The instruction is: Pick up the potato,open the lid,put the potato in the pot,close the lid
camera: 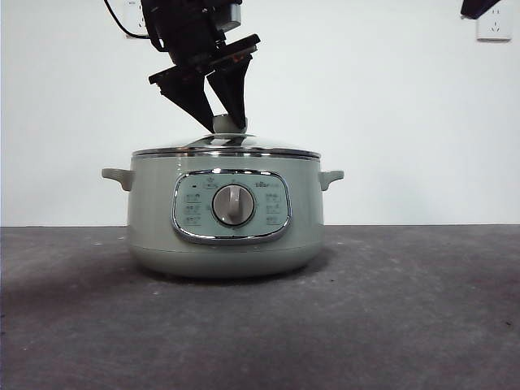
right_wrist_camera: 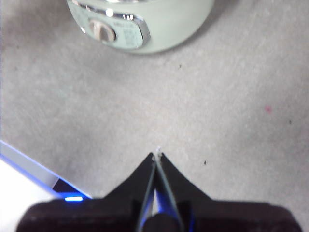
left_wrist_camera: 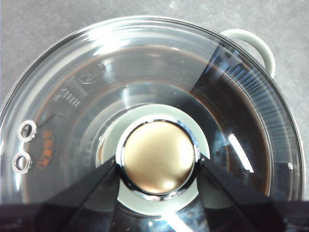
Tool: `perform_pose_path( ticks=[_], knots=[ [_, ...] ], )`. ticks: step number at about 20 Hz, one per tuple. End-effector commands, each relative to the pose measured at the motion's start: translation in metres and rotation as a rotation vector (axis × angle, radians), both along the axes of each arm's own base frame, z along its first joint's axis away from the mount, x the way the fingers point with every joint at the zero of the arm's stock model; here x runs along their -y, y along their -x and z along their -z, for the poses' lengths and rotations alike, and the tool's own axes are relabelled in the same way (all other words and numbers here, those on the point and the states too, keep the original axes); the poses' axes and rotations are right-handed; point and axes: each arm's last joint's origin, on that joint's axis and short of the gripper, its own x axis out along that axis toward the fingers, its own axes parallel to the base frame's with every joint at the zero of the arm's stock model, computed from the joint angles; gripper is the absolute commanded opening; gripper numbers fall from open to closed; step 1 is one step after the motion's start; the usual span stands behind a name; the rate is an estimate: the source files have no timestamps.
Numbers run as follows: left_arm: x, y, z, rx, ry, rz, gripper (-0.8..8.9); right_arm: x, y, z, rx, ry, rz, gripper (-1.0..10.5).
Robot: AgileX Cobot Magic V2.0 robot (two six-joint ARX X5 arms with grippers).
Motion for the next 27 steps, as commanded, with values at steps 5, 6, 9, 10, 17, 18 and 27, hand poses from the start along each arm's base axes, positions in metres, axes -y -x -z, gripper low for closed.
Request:
perform_pose_path(
  ticks=[5, 6, 9, 10, 17, 18, 27],
  knots=[
    [0.006, -0.006, 0.019, -0.049, -0.015, -0.014, 8.79, -0.001, -0.001, 0.002, -0.002, -0.005, 0.004, -0.1],
    [0.005, -0.004, 0.017, -0.047, -0.014, -0.015, 8.79, -0.001, -0.001, 0.002, -0.002, -0.004, 0.004, -0.1],
    [0.001, 0.003, 0.0, -0.012, 0.004, -0.013, 8.78, -0.001, -0.001, 0.002, -0.002, -0.005, 0.004, -0.1],
    [-0.001, 0.007, -0.008, 0.007, 0.014, -0.013, 8.78, -0.001, 0.0, 0.002, -0.002, -0.004, 0.004, -0.1],
    [-0.026, 0.062, -0.076, 0.093, 0.066, -0.01, 6.89, -0.001, -0.001, 0.002, -0.002, -0.005, 0.004, -0.1],
    [-0.028, 0.07, -0.083, 0.098, 0.069, -0.005, 4.74, -0.001, -0.001, 0.002, -0.001, -0.005, 0.004, -0.1],
    [-0.046, 0.114, -0.101, 0.012, 0.006, 0.031, -0.08, -0.001, -0.001, 0.002, -0.001, -0.006, 0.005, -0.1]
  ],
)
